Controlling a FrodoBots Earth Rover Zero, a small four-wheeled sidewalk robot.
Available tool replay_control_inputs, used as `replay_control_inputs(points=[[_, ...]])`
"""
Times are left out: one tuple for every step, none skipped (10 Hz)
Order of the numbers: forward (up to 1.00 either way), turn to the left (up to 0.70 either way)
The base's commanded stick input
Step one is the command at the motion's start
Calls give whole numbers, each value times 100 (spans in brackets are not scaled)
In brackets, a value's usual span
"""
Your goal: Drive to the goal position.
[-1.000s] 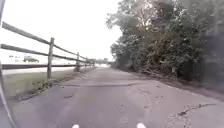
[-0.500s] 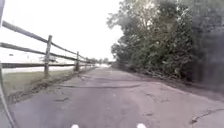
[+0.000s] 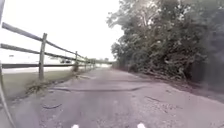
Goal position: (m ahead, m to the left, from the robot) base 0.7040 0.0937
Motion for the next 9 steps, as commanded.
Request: replay_control_inputs(points=[[70, 0], [70, 0], [70, 0], [70, 0], [70, 0], [70, 0], [67, 0], [63, 0], [58, 0]])
